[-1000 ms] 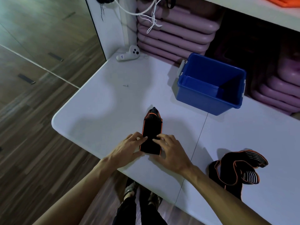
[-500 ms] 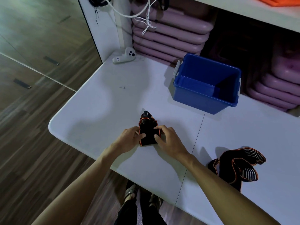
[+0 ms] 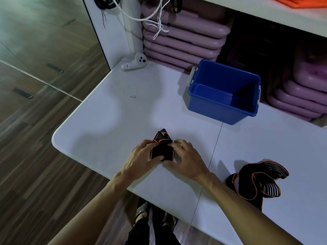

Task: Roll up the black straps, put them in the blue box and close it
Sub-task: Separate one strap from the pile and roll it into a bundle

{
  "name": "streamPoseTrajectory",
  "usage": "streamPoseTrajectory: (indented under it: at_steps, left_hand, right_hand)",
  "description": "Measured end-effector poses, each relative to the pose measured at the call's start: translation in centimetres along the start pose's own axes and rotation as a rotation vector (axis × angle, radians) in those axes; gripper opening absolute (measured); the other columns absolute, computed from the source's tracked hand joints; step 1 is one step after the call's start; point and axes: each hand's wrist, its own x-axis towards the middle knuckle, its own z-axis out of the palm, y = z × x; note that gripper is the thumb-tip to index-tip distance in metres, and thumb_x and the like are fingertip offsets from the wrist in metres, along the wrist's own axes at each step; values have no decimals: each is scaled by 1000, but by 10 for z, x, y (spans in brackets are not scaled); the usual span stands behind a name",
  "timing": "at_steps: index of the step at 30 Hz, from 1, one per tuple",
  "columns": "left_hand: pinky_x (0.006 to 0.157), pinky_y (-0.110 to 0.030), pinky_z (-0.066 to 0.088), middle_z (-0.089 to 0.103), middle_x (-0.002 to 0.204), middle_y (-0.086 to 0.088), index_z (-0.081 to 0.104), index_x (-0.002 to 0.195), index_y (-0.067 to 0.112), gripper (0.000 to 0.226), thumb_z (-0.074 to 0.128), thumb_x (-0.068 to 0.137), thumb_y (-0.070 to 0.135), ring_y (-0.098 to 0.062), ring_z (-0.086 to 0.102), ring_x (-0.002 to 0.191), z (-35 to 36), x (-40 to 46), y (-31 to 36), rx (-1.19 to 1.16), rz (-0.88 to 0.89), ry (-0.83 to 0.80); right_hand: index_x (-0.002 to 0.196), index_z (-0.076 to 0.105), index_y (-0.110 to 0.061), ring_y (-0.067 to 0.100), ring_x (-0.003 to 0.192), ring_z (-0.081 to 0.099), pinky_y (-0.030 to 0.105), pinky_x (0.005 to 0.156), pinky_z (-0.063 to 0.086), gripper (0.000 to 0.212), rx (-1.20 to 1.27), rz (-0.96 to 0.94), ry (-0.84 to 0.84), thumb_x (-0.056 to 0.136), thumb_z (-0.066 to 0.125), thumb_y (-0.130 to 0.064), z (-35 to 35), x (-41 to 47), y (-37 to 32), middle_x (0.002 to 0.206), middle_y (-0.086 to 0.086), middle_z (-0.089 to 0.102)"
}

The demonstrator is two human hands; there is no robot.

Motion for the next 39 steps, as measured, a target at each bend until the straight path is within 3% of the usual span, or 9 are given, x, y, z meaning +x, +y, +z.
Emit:
streamPoseTrajectory:
  at_steps: [4,8,14,16,19,23,28,34,39]
  left_hand:
    - [84,-28,46,53,122,-5,51,134,20,64,69,77,41,-22,58,101,-3,-8,-9,-27,50,-93]
    - [76,-24,46,61,103,4,59,125,25,66,57,72,63,-12,60,82,-20,12,-8,-109,-63,-210]
    - [79,-32,48,65,93,11,49,130,25,71,71,71,58,-15,64,89,-27,40,-13,-259,-396,-336]
    - [74,-29,48,65,99,9,48,132,32,77,67,65,67,-19,63,92,-34,49,-14,-262,-388,-476]
    - [67,-29,54,65,103,6,59,121,32,54,70,73,53,-26,64,95,-40,59,-8,-247,-306,-613]
    - [87,-35,53,55,116,3,56,124,20,53,78,76,21,-25,63,98,-27,64,0,-283,-227,-542]
    - [79,-5,40,55,113,-3,58,120,12,63,68,62,35,-10,55,89,8,86,17,-141,66,-279]
    - [92,-41,49,57,116,-8,58,118,10,52,75,69,8,-25,58,104,40,142,39,-111,228,-29]
    - [92,-37,49,54,121,-10,56,124,12,53,75,74,9,-26,57,105,49,167,46,-59,234,28]
  right_hand:
    - [137,48,-24,23,119,43,39,97,44,62,-54,-46,-77,86,56,-59,-6,-1,3,140,1,41]
    - [132,54,-20,18,124,38,35,101,40,52,51,2,-151,95,43,-55,-12,6,3,138,-1,42]
    - [94,59,-23,16,86,56,33,77,46,33,290,165,-178,93,47,-53,-23,24,-4,93,-4,61]
    - [109,51,-25,12,85,61,28,79,47,27,395,216,-181,93,56,-45,-24,24,-6,104,-4,63]
    - [140,33,-29,13,108,58,29,97,45,60,501,228,-214,89,64,-40,-29,18,-8,128,-6,54]
    - [147,35,-17,14,111,54,25,96,46,68,453,172,-194,89,68,-28,-29,8,-4,127,1,51]
    - [141,44,-18,-12,112,46,6,91,37,58,469,227,75,88,65,-9,-28,4,16,124,-7,47]
    - [140,41,-21,12,126,44,26,111,36,59,272,232,271,88,58,-1,-46,41,45,140,-4,40]
    - [134,46,-17,6,115,46,-3,90,31,52,241,263,332,87,59,2,-60,61,59,128,-12,44]
